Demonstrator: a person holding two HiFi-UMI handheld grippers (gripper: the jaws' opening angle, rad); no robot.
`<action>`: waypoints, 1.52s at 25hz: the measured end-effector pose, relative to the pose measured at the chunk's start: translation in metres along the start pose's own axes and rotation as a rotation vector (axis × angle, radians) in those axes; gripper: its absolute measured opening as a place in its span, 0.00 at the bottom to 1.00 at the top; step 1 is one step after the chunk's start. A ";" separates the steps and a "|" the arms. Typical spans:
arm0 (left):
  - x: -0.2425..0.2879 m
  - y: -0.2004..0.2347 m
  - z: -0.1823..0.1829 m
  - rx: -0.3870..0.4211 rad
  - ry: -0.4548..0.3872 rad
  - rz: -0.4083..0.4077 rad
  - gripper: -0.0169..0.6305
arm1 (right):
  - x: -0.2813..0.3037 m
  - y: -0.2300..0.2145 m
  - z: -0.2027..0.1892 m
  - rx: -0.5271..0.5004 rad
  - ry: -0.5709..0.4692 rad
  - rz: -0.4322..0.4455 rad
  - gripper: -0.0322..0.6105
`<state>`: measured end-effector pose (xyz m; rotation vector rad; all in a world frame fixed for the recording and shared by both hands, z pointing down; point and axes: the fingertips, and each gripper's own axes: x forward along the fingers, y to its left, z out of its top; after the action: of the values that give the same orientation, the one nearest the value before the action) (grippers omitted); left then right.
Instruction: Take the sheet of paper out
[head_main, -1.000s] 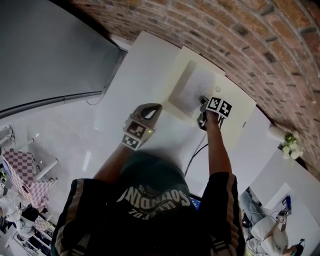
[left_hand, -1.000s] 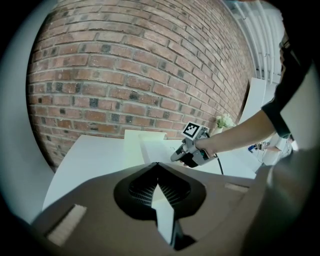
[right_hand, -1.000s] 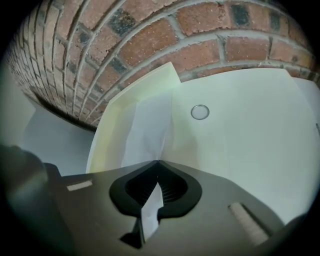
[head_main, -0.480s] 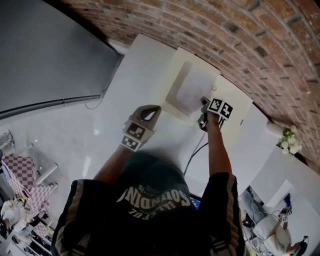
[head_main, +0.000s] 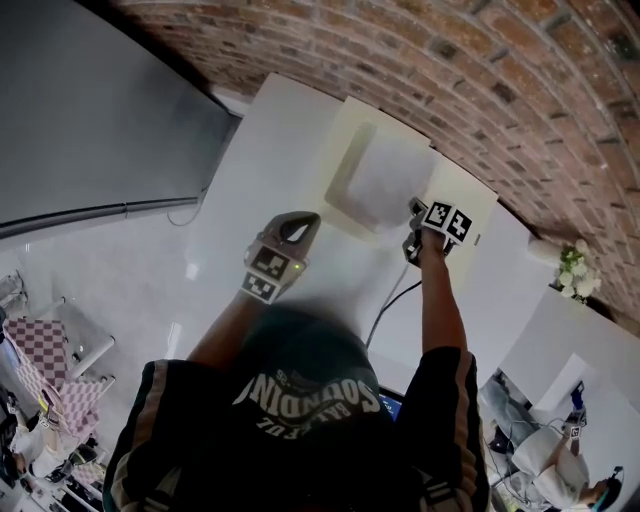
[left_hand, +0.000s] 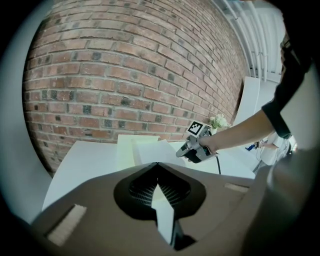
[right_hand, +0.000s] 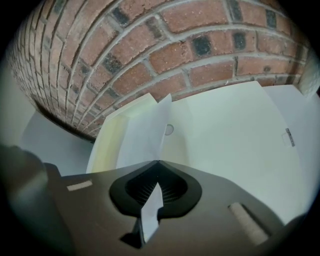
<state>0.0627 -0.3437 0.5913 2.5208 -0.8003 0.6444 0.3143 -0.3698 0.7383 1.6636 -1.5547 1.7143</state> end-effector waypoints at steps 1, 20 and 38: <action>-0.001 0.000 0.001 0.001 -0.004 0.003 0.04 | -0.004 -0.003 0.000 -0.001 -0.005 -0.003 0.05; -0.030 -0.015 0.013 0.046 -0.068 0.005 0.04 | -0.069 -0.022 -0.003 -0.064 -0.112 -0.053 0.05; -0.066 -0.029 0.024 0.082 -0.141 0.017 0.04 | -0.155 0.003 -0.010 -0.185 -0.273 -0.054 0.05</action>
<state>0.0396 -0.3060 0.5296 2.6600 -0.8618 0.5190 0.3517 -0.2928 0.6082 1.8826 -1.7090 1.3145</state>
